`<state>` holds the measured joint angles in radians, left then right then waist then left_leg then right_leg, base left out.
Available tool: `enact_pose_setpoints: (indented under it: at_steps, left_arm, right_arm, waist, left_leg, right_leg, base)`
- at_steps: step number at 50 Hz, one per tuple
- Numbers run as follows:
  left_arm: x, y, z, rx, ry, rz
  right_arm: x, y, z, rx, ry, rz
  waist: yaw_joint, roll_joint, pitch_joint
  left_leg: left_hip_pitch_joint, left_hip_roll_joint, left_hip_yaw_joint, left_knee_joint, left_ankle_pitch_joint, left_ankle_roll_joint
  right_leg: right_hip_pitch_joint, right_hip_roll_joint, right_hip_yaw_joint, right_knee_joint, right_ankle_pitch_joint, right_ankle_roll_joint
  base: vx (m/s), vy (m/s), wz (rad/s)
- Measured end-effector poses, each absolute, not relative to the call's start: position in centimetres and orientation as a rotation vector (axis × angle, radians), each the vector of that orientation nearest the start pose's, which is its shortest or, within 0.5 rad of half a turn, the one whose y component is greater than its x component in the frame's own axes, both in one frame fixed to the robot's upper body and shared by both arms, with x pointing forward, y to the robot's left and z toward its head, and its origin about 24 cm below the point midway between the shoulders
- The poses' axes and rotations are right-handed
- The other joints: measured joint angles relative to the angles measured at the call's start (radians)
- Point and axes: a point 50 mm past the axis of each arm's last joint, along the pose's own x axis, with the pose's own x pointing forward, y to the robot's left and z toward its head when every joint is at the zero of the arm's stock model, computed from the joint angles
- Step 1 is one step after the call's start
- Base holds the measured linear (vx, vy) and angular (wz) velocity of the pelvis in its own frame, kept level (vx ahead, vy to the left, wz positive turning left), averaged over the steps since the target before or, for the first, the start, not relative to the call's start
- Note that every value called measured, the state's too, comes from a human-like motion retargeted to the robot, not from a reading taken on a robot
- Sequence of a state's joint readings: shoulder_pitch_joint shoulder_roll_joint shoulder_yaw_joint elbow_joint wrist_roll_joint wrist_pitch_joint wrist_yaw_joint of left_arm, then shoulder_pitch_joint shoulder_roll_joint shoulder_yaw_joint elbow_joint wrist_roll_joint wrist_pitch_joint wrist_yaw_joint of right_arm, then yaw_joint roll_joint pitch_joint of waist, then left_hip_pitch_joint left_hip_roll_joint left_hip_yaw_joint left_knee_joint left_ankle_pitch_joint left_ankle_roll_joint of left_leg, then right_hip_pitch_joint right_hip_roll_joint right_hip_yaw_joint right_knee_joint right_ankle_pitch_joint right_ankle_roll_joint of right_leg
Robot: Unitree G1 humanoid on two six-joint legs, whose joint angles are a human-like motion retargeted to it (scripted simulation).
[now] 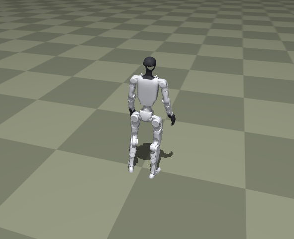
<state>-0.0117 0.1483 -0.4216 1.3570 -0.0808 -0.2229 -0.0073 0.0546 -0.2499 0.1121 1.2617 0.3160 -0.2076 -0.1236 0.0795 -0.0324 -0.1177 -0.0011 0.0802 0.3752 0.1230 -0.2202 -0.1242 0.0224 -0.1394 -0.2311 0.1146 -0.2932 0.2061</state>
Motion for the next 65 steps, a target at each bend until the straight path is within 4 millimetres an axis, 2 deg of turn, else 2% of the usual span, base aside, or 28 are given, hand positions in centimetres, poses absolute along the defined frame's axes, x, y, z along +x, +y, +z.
enact_pose_setpoints:
  at_steps: [7, 13, 18, 25, 30, 36, 43, 47, 50, 53, 58, 65]
  left_arm:
    - [8.2, 17.8, -17.2, 0.183, 1.196, -0.177]
    - [8.8, 18.4, -16.9, 0.263, 1.15, -0.196]
    - [8.9, 18.6, -16.8, 0.326, 1.131, -0.242]
    - [9.2, 19.0, -16.8, 0.341, 1.135, -0.262]
    - [9.7, 19.5, -16.6, 0.356, 1.124, -0.277]
    - [10.7, 21.5, -16.0, 0.405, 1.102, -0.243]
    - [12.3, 24.9, -14.7, 0.472, 1.064, -0.128]
    - [12.9, 26.4, -14.1, 0.528, 1.063, -0.079]
    - [13.1, 27.6, -13.6, 0.603, 1.059, -0.101]
    - [13.1, 28.8, -13.1, 0.705, 1.057, -0.153]
    - [13.0, 31.4, -11.9, 0.879, 1.056, -0.209]
    - [12.8, 37.6, -8.2, 1.058, 1.059, -0.059]
  right_arm:
    - [7.7, -21.6, -16.6, 0.009, 1.122, -0.37]
    - [9.1, -19.9, -16.4, -0.102, 1.075, -0.286]
    - [10.0, -19.4, -16.1, -0.203, 1.033, -0.19]
    - [10.6, -20.2, -15.9, -0.196, 1.016, -0.167]
    - [11.0, -22.8, -15.4, -0.197, 1.018, -0.218]
    - [12.1, -27.6, -13.8, -0.265, 0.988, -0.321]
    - [13.6, -33.5, -10.5, -0.388, 0.905, -0.455]
    - [13.8, -37.3, -8.0, -0.467, 0.881, -0.557]
    - [13.6, -39.7, -6.2, -0.515, 0.866, -0.611]
    - [13.1, -41.9, -4.5, -0.558, 0.857, -0.666]
    - [11.8, -45.0, -1.7, -0.618, 0.839, -0.758]
    - [9.5, -48.2, 1.9, -0.726, 0.839, -0.828]
  waist:
    - [0.005, -0.031, 0.023]
    - [-0.013, -0.039, 0.053]
    - [-0.019, -0.038, 0.065]
    - [-0.014, -0.023, 0.08]
    - [-0.007, -0.011, 0.085]
    - [0.005, 0.023, 0.101]
    - [0.014, 0.072, 0.12]
    - [0.036, 0.091, 0.116]
    - [0.041, 0.094, 0.121]
    - [0.041, 0.084, 0.122]
    - [0.045, 0.055, 0.113]
    - [0.06, -0.006, 0.095]
  left_leg:
    - [-0.003, -0.001, 0.009, 0.018, -0.007, 0.017]
    - [-0.003, 0.006, 0.004, 0.023, -0.012, 0.015]
    - [-0.006, 0.007, 0.009, 0.015, -0.011, 0.003]
    - [-0.008, 0.009, 0.012, 0.01, 0.002, -0.021]
    - [-0.01, 0.002, 0.016, 0.018, 0.01, -0.03]
    - [0.006, 0.009, 0.025, 0.019, 0.026, -0.024]
    - [0.0, -0.007, 0.007, 0.011, 0.087, -0.01]
    - [-0.008, -0.049, -0.064, -0.057, 0.165, -0.027]
    - [-0.016, -0.041, -0.095, -0.076, 0.162, -0.027]
    - [-0.025, 0.003, -0.069, -0.098, 0.16, -0.03]
    - [-0.059, 0.113, -0.039, -0.118, 0.223, -0.056]
    - [-0.115, 0.264, -0.038, -0.121, 0.282, -0.109]
  right_leg:
    - [-0.009, -0.006, 0.015, 0.017, 0.006, -0.008]
    - [-0.024, -0.004, 0.022, 0.051, -0.002, -0.008]
    - [-0.042, 0.0, 0.037, 0.07, -0.053, -0.011]
    - [-0.031, 0.009, 0.048, 0.049, -0.143, -0.02]
    - [-0.021, -0.003, 0.036, 0.025, -0.06, -0.024]
    - [-0.016, 0.003, 0.048, 0.035, -0.031, -0.032]
    - [-0.035, -0.013, 0.045, 0.073, -0.035, -0.044]
    - [-0.02, -0.037, 0.06, -0.015, -0.001, -0.078]
    - [-0.018, -0.066, 0.053, -0.023, 0.003, -0.078]
    - [-0.015, -0.104, 0.041, -0.033, 0.006, -0.069]
    - [-0.015, -0.173, 0.023, -0.045, 0.012, -0.046]
    - [-0.022, -0.276, 0.009, -0.061, 0.023, -0.013]
  base:
    - [-0.03, 0.1, -0.09]
    - [-0.03, 0.05, -0.02]
    - [0.0, 0.0, 0.0]
    - [0.0, -0.01, 0.0]
    - [-0.01, -0.08, -0.01]
    - [0.0, -0.15, -0.05]
    - [-0.02, -0.16, 0.1]
    - [-0.05, -0.12, 0.09]
    - [-0.02, -0.11, 0.18]
    - [0.0, -0.1, 0.26]
    - [0.01, -0.08, 0.25]
    - [0.02, -0.04, 0.12]
